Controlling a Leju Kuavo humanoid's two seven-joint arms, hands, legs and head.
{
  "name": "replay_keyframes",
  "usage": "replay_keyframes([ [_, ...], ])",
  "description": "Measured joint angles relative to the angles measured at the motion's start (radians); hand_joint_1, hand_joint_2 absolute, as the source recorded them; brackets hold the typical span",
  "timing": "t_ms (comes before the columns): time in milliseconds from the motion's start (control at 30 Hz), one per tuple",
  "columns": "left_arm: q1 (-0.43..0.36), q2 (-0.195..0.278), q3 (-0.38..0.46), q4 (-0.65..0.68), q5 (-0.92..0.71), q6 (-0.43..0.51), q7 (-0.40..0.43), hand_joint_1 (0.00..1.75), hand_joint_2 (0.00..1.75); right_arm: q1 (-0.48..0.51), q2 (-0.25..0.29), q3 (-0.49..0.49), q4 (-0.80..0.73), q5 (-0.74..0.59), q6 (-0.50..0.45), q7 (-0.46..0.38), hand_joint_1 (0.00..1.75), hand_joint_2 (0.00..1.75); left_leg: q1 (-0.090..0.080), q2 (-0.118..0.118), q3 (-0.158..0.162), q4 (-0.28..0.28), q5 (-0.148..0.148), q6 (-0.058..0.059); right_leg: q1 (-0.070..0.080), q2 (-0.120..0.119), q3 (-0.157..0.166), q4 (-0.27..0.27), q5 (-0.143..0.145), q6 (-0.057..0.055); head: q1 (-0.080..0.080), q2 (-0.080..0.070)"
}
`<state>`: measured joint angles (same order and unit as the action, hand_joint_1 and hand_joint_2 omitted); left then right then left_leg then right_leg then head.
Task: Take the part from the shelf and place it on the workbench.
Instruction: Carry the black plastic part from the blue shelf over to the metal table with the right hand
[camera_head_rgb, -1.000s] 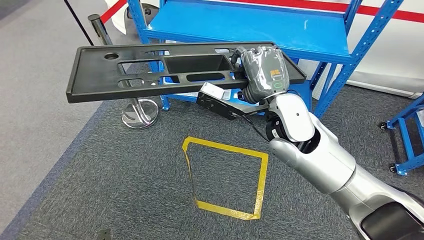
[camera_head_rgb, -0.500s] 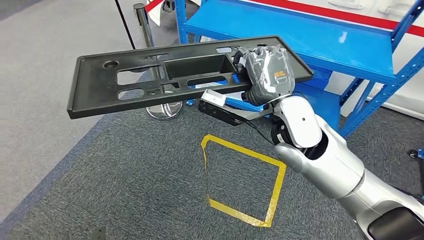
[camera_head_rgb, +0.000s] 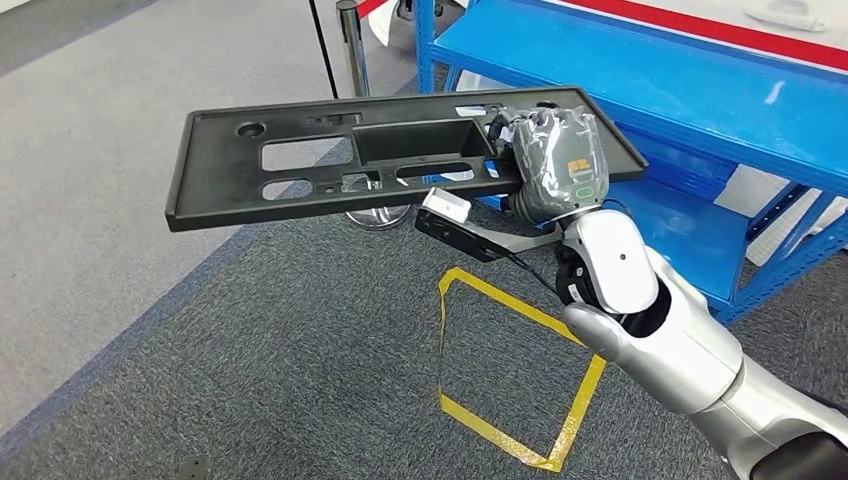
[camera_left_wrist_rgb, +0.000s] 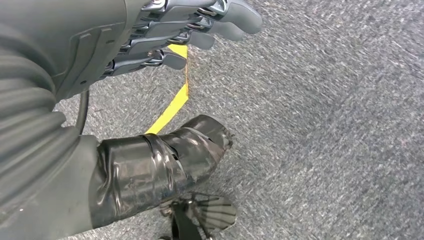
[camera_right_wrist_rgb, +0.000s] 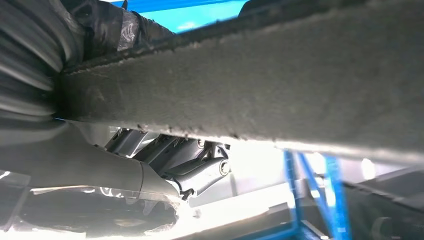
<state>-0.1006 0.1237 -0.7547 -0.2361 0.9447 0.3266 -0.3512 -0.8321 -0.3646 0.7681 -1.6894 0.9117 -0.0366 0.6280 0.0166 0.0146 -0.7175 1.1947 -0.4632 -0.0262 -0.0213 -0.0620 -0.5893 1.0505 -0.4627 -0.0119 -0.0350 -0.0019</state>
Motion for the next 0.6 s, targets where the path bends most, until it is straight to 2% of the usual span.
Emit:
replay_keyframes([
  [67, -0.007, 0.001, -0.002, 0.0, -0.007, 0.004, 0.001, 0.0, 1.75, 0.011, -0.013, -0.008, -0.016, 0.0, 0.0, 0.001, 1.75, 1.75, -0.011, 0.042, 0.066, -0.122, 0.033, 0.014, 0.006, -0.02, 0.0, 0.0, -0.002, 0.005, 0.001, 0.0],
  [100, -0.011, 0.001, -0.003, 0.0, -0.009, 0.009, 0.002, 0.0, 1.75, 0.016, -0.02, -0.014, -0.024, 0.0, -0.002, 0.001, 1.75, 1.75, -0.017, 0.054, 0.081, -0.153, 0.038, 0.022, 0.009, -0.03, 0.0, -0.001, -0.003, 0.01, 0.001, 0.0],
  [133, -0.013, 0.001, -0.005, 0.0, -0.011, 0.014, 0.002, 0.0, 1.75, 0.02, -0.025, -0.018, -0.029, 0.0, -0.004, 0.001, 1.75, 1.75, -0.021, 0.052, 0.082, -0.162, 0.036, 0.028, 0.011, -0.041, 0.002, -0.003, -0.003, 0.015, 0.002, 0.0],
  [200, -0.011, 0.001, -0.009, 0.0, -0.012, 0.024, 0.002, 0.0, 1.75, 0.029, -0.034, -0.023, -0.037, -0.001, -0.01, -0.002, 1.75, 1.75, -0.019, 0.029, 0.084, -0.171, 0.043, 0.04, 0.011, -0.052, 0.008, -0.007, -0.006, 0.026, 0.003, 0.0],
  [233, -0.009, 0.0, -0.011, 0.0, -0.012, 0.027, 0.004, 0.0, 1.75, 0.033, -0.038, -0.026, -0.04, 0.0, -0.016, -0.006, 1.75, 1.75, -0.016, 0.018, 0.089, -0.179, 0.047, 0.046, 0.01, -0.038, 0.008, 0.0, -0.015, 0.031, 0.004, 0.0],
  [267, -0.008, -0.001, -0.012, 0.0, -0.012, 0.029, 0.005, 0.0, 1.75, 0.036, -0.042, -0.03, -0.042, 0.0, -0.024, -0.012, 1.75, 1.75, -0.013, 0.009, 0.094, -0.188, 0.052, 0.052, 0.009, -0.014, -0.002, 0.027, -0.035, 0.034, 0.006, 0.0],
  [333, -0.007, -0.003, -0.016, 0.0, -0.012, 0.03, 0.007, 0.0, 1.75, 0.042, -0.047, -0.037, -0.044, 0.002, -0.04, -0.02, 1.75, 1.75, -0.01, -0.012, 0.097, -0.194, 0.056, 0.06, 0.009, 0.04, -0.054, 0.14, -0.095, 0.036, 0.009, 0.0],
  [367, -0.007, -0.003, -0.019, 0.0, -0.011, 0.03, 0.007, 0.0, 1.75, 0.047, -0.049, -0.038, -0.045, 0.003, -0.045, -0.023, 1.75, 1.75, -0.01, -0.025, 0.096, -0.194, 0.057, 0.062, 0.009, 0.052, -0.085, 0.204, -0.119, 0.036, 0.011, 0.0],
  [400, -0.006, -0.004, -0.021, 0.0, -0.01, 0.029, 0.007, 0.0, 1.75, 0.053, -0.05, -0.039, -0.045, 0.003, -0.048, -0.023, 1.75, 1.75, -0.01, -0.039, 0.095, -0.192, 0.057, 0.062, 0.009, 0.057, -0.106, 0.247, -0.128, 0.037, 0.011, 0.0],
  [433, -0.004, -0.004, -0.022, 0.0, -0.008, 0.029, 0.007, 0.0, 1.75, 0.058, -0.051, -0.039, -0.045, 0.004, -0.049, -0.025, 1.75, 1.75, -0.01, -0.054, 0.095, -0.19, 0.057, 0.062, 0.008, 0.059, -0.111, 0.254, -0.118, 0.038, 0.011, 0.0],
  [467, -0.002, -0.004, -0.022, 0.0, -0.006, 0.028, 0.008, 0.0, 1.75, 0.061, -0.051, -0.039, -0.045, 0.006, -0.049, -0.026, 1.75, 1.75, -0.009, -0.069, 0.095, -0.186, 0.056, 0.061, 0.006, 0.062, -0.099, 0.224, -0.09, 0.038, 0.011, 0.0],
  [500, -0.001, -0.004, -0.022, 0.0, -0.003, 0.027, 0.007, 0.0, 1.75, 0.063, -0.052, -0.039, -0.045, 0.008, -0.051, -0.029, 1.75, 1.75, -0.009, -0.085, 0.094, -0.181, 0.054, 0.059, 0.002, 0.072, -0.072, 0.163, -0.052, 0.039, 0.011, 0.0],
  [567, -0.001, -0.004, -0.022, 0.0, 0.002, 0.025, 0.006, 0.0, 1.75, 0.063, -0.051, -0.039, -0.042, 0.013, -0.065, -0.041, 1.75, 1.75, -0.009, -0.114, 0.082, -0.165, 0.05, 0.05, -0.007, 0.121, -0.022, 0.049, -0.006, 0.038, 0.01, 0.0],
  [600, -0.003, -0.003, -0.023, 0.0, 0.004, 0.023, 0.005, 0.0, 1.75, 0.062, -0.05, -0.039, -0.039, 0.015, -0.076, -0.049, 1.75, 1.75, -0.007, -0.127, 0.073, -0.159, 0.05, 0.044, -0.008, 0.14, -0.011, 0.019, 0.0, 0.038, 0.01, 0.0],
])
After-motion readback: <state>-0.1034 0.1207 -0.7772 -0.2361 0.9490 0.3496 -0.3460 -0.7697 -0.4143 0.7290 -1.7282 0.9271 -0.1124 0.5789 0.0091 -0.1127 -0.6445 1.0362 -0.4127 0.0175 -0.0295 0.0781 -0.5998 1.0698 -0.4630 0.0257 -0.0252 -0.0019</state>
